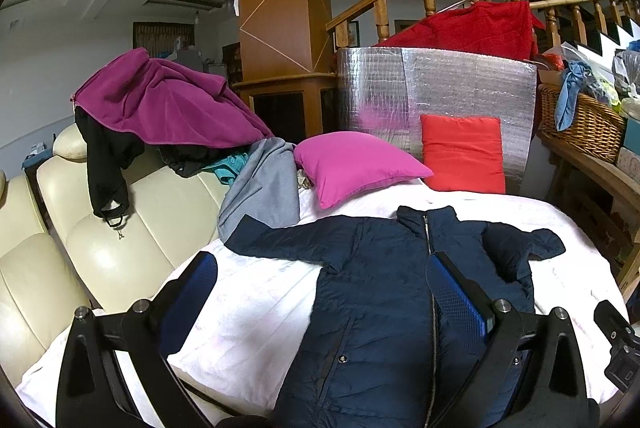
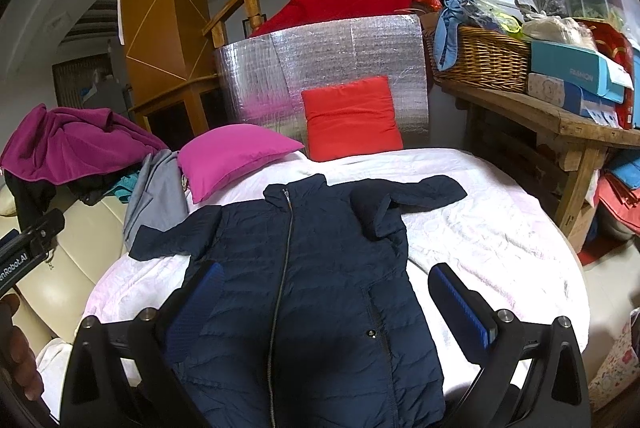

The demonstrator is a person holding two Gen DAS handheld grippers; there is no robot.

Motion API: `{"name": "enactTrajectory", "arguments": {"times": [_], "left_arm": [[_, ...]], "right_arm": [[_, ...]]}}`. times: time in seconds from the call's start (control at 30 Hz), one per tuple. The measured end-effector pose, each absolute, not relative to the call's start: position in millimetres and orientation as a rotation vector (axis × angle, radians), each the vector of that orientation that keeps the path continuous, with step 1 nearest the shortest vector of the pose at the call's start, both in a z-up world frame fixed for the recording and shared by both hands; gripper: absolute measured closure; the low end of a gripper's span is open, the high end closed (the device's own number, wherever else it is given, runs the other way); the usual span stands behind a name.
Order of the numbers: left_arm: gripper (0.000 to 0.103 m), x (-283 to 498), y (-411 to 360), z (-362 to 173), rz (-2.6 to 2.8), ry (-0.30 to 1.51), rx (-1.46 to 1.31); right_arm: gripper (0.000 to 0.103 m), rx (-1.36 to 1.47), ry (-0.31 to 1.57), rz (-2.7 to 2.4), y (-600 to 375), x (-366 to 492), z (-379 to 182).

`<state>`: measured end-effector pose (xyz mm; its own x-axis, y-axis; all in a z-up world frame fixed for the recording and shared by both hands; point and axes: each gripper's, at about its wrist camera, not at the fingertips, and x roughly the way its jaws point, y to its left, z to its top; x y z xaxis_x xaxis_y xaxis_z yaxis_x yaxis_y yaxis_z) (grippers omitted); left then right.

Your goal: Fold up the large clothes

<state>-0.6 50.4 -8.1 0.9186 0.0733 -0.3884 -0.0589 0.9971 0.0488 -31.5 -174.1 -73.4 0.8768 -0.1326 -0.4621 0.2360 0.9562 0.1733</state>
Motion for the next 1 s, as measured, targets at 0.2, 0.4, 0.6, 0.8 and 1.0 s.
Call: {"name": "enactTrajectory", "arguments": {"times": [0.2,0.4,0.6,0.8,1.0], "left_arm": [[0.000,0.7,51.2,-9.7,0.071,0.402,0.038],[0.000,9.1,48.6,-13.8,0.073,0.412,0.044],[0.000,23.5,47.1,-18.5,0.079,0.425,0.048],[0.000,43.6,42.3,-24.4,0.085,0.441,0.062],[0.000,64.8,39.0,-31.9,0.097,0.462,0.070]], "right_arm": [[0.000,0.227,0.469,-0.195,-175.1,-28.5,-73.7],[0.000,0.219,0.467,-0.193,-174.6,-22.0,-74.6],[0.000,0.211,0.464,-0.201,-178.9,-6.8,-74.3],[0.000,0.192,0.459,-0.212,-184.5,12.3,-73.9],[0.000,0.184,0.459,-0.213,-190.9,34.7,-75.2]]}}
